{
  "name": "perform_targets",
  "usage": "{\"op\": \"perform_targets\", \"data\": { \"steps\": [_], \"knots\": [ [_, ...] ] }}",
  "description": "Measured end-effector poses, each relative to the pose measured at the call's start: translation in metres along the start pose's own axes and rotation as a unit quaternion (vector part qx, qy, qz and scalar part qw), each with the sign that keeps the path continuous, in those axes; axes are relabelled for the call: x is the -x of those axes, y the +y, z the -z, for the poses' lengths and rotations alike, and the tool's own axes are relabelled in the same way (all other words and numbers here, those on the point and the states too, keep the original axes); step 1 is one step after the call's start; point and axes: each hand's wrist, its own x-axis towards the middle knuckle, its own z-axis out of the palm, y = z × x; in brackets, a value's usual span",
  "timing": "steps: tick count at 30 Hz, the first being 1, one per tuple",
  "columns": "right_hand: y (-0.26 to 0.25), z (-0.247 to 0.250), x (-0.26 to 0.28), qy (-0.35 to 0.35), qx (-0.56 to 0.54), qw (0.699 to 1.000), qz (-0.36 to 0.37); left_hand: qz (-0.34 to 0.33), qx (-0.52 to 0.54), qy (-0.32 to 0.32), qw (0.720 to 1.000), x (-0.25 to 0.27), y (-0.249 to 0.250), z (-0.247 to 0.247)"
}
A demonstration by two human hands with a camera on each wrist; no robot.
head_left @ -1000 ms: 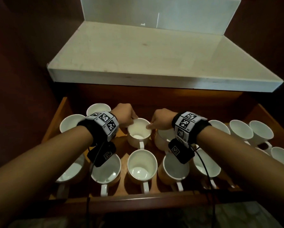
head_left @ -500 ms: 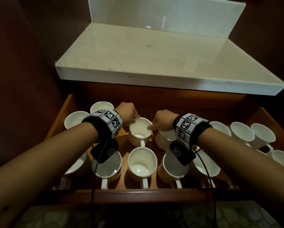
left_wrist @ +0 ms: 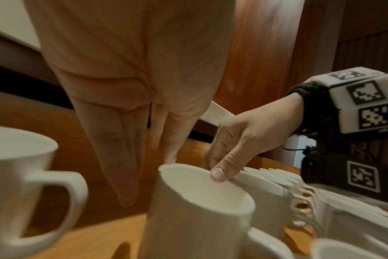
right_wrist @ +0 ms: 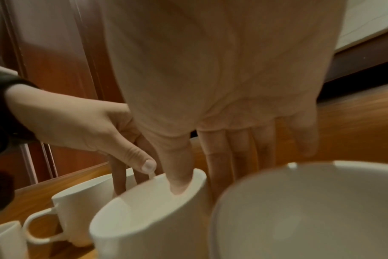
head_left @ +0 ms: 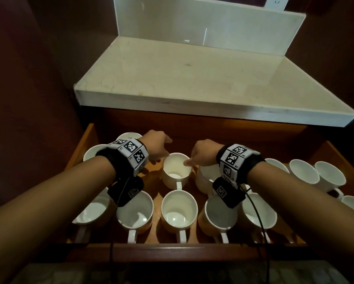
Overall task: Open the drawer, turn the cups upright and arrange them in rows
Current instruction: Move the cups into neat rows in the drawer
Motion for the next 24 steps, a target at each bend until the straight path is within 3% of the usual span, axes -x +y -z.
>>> {"op": "perform_targets", "data": {
  "steps": [7,10,13,15,20,24],
  "knots": [
    [-0.015,0.004,-0.012,-0.003,0.029,0.999,-0.019,0.059,0.042,-0.043,0.996,0.008,-0.009,0.002],
    [-0.017,0.005,-0.013,-0.005,0.029,0.999,-0.024,0.043,0.039,-0.008,0.998,0.006,-0.013,0.004],
    [-0.027,0.014,-0.016,0.020,0.040,0.999,0.000,0.016,-0.061,0.065,0.996,0.001,-0.027,0.027],
    [-0.043,0.020,-0.020,0.046,0.029,0.998,0.019,0.023,-0.128,0.080,0.988,-0.002,-0.038,0.042],
    [-0.097,0.019,-0.036,0.057,-0.001,0.994,0.090,0.065,-0.185,0.023,0.980,-0.008,-0.062,0.053],
    [-0.116,0.015,-0.050,0.010,-0.024,0.994,0.109,0.080,-0.180,-0.011,0.980,-0.010,-0.076,0.041]
  ]
}}
